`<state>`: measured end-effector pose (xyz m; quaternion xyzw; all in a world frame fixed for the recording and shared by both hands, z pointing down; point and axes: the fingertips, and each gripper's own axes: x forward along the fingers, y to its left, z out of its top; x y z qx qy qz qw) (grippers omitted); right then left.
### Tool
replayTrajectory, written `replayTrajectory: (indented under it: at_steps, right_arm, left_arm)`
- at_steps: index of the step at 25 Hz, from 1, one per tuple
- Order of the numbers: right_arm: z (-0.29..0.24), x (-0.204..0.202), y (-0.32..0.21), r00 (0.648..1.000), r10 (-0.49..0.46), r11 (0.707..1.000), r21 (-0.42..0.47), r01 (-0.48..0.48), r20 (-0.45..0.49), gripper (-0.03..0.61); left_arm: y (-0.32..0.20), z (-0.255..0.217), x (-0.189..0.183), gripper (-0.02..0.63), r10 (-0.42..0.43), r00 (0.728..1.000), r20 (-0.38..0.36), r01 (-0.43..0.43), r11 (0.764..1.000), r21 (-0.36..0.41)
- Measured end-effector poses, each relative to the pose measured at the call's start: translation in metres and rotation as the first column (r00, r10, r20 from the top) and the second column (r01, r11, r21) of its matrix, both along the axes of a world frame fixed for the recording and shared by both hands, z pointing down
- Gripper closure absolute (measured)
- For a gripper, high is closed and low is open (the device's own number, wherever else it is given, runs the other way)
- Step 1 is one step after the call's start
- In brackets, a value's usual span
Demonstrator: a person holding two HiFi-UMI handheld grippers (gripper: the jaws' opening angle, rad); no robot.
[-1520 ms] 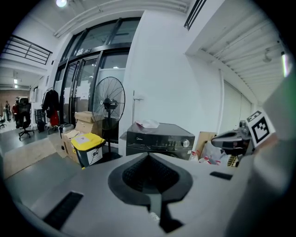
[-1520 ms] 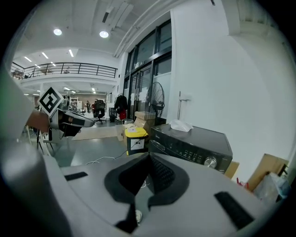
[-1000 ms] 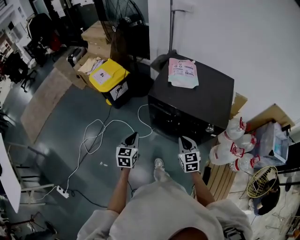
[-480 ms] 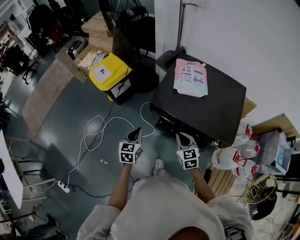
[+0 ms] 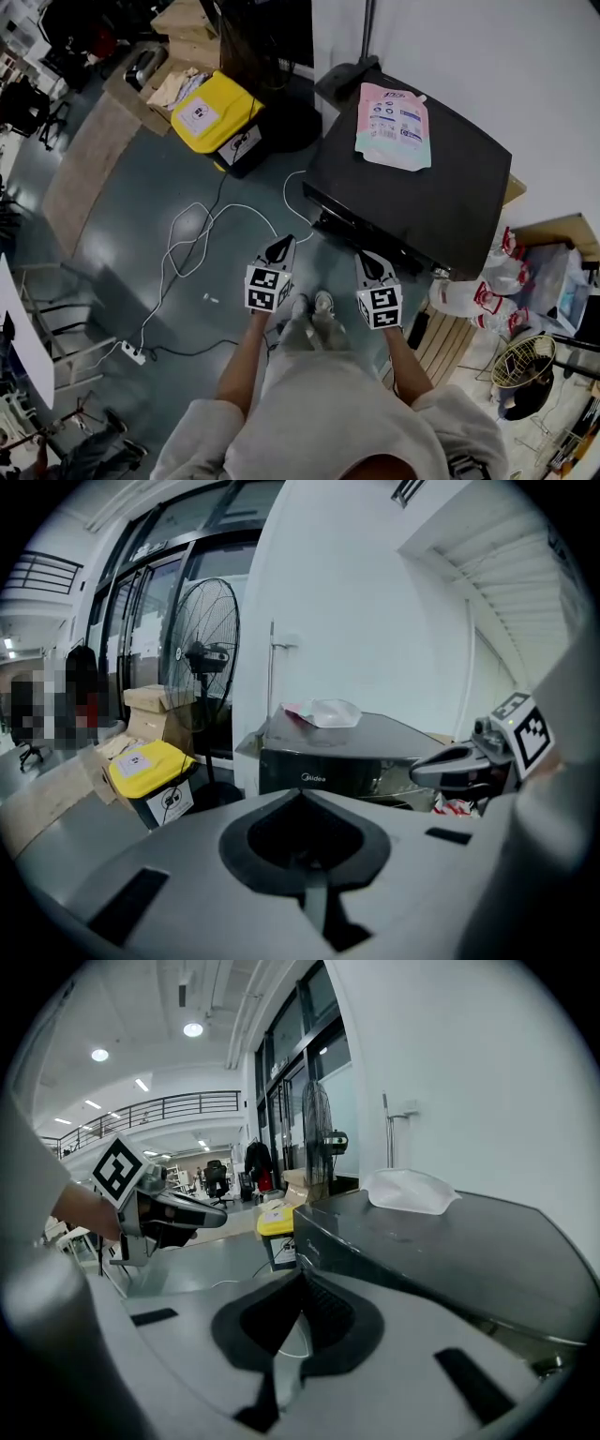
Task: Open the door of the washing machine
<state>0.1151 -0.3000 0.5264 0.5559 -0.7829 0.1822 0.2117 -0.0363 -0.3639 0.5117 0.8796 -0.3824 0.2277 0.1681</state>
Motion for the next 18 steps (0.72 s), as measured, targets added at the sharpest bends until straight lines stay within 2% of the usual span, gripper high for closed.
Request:
replayTrajectory:
  at_steps: [6, 8, 10, 13, 18]
  right_arm:
    - [0.022, -0.003, -0.003, 0.999, 0.042, 0.999, -0.023, -0.042, 0.013, 0.578]
    - [0.03, -0.004, -0.003, 0.999, 0.048, 0.998, -0.033, -0.047, 0.008, 0.578]
    - [0.038, -0.006, -0.003, 0.999, 0.049, 0.998, -0.043, -0.049, 0.0, 0.579]
    - [0.051, -0.006, -0.002, 0.999, 0.047, 0.997, -0.058, -0.048, -0.014, 0.578]
    - [0.066, -0.01, 0.005, 0.999, 0.047, 0.996, -0.076, -0.048, -0.023, 0.578]
  left_arm:
    - [-0.005, 0.028, 0.005, 0.606, 0.081, 0.997, 0.008, -0.081, 0.997, -0.008]
    - [-0.005, 0.037, 0.005, 0.606, 0.127, 0.991, 0.045, -0.128, 0.992, 0.012]
    - [-0.003, 0.048, 0.005, 0.606, 0.191, 0.974, 0.118, -0.197, 0.979, 0.045]
    - [0.003, 0.066, 0.006, 0.606, 0.294, 0.923, 0.249, -0.323, 0.942, 0.086]
    - [0.017, 0.089, 0.005, 0.604, 0.406, 0.806, 0.431, -0.501, 0.856, 0.13]
